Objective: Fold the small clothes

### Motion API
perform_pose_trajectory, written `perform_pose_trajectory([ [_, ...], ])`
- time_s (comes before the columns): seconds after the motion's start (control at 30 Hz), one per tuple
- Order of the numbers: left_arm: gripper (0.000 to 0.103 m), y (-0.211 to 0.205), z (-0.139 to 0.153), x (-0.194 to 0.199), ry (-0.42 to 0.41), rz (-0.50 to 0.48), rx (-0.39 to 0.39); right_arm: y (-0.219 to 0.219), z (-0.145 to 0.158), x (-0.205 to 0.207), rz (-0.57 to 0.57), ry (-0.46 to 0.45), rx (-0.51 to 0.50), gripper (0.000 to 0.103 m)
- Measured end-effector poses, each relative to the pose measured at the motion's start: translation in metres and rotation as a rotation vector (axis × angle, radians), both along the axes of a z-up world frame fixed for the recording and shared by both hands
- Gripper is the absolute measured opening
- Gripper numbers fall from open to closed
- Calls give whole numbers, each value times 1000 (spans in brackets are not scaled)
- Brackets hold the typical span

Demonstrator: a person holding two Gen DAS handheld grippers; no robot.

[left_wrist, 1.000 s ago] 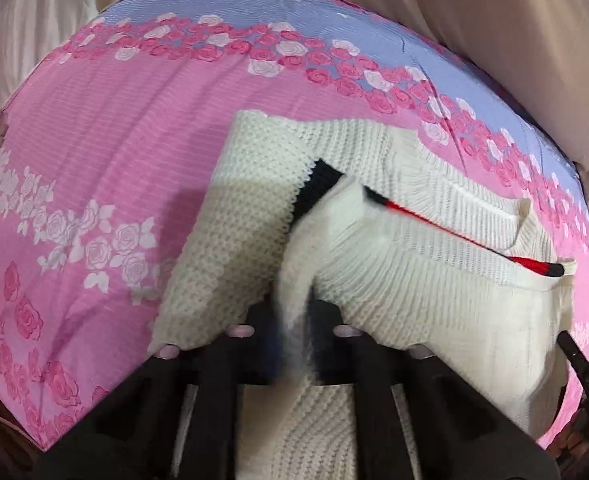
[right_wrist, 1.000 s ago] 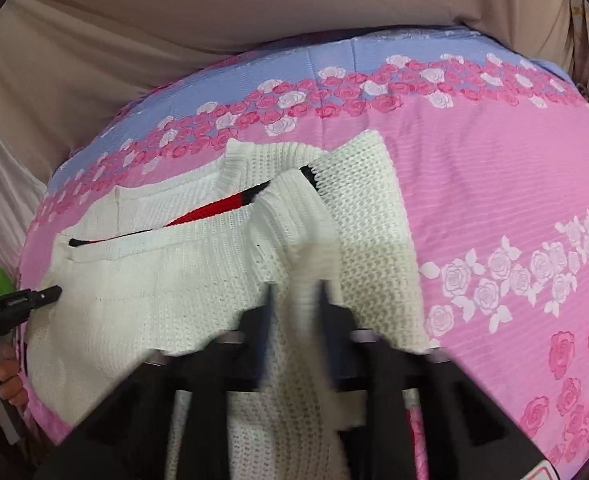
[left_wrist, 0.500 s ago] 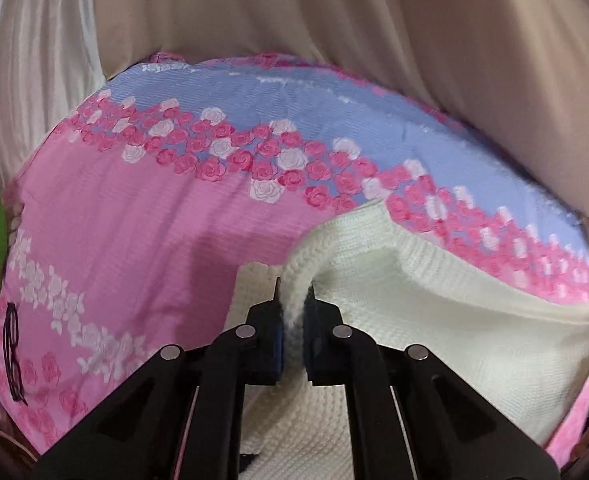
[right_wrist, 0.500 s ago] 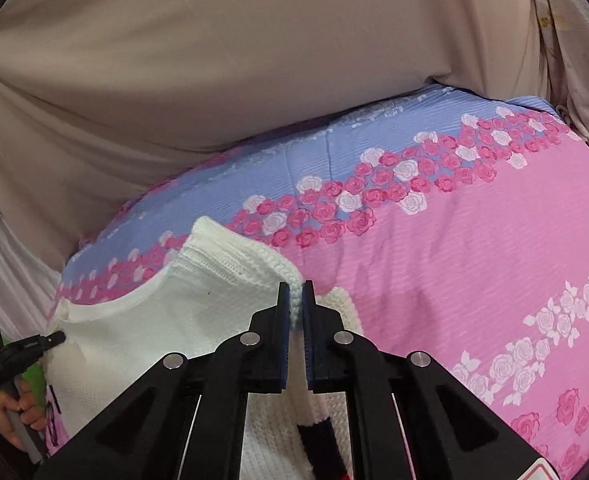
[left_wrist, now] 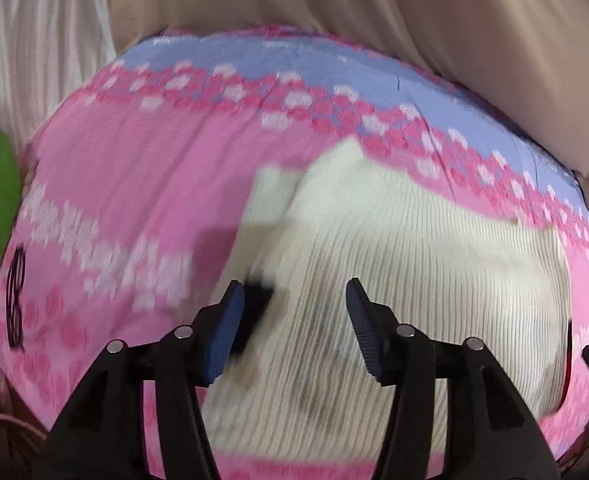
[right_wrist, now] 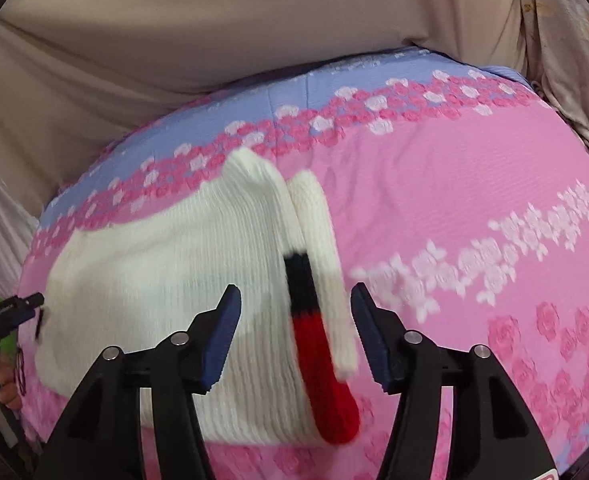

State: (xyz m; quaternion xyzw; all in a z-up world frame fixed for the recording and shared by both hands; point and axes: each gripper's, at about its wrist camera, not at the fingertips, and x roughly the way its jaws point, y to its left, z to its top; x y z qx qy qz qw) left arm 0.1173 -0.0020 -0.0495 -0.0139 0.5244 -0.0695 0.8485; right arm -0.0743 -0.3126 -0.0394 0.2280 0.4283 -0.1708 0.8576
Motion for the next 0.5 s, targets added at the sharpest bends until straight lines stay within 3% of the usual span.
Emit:
perform_pose_trajectory([
  [0.13, 52, 22, -26, -36, 90, 93, -21, -1, -31, -37, -59, 58, 97, 57],
  [0.2, 51, 32, -34, -46, 114, 131, -43, -2, -36, -46, -75, 40, 162, 51],
  [0.27, 33, 34, -35, -50, 111, 129, -26, 0, -34, -44, -50, 11, 190, 8],
  [0.3, 18, 34, -36, -49, 114, 119, -4, 2, -32, -43, -44, 14, 184, 8],
  [0.43, 13, 45, -40, -45, 140, 126, -9, -1, -11, -46, -50, -3, 76, 7],
  [0.5, 13, 48, -46, -45, 138, 124, 12, -12, -27, -50, -70, 56, 81, 7],
])
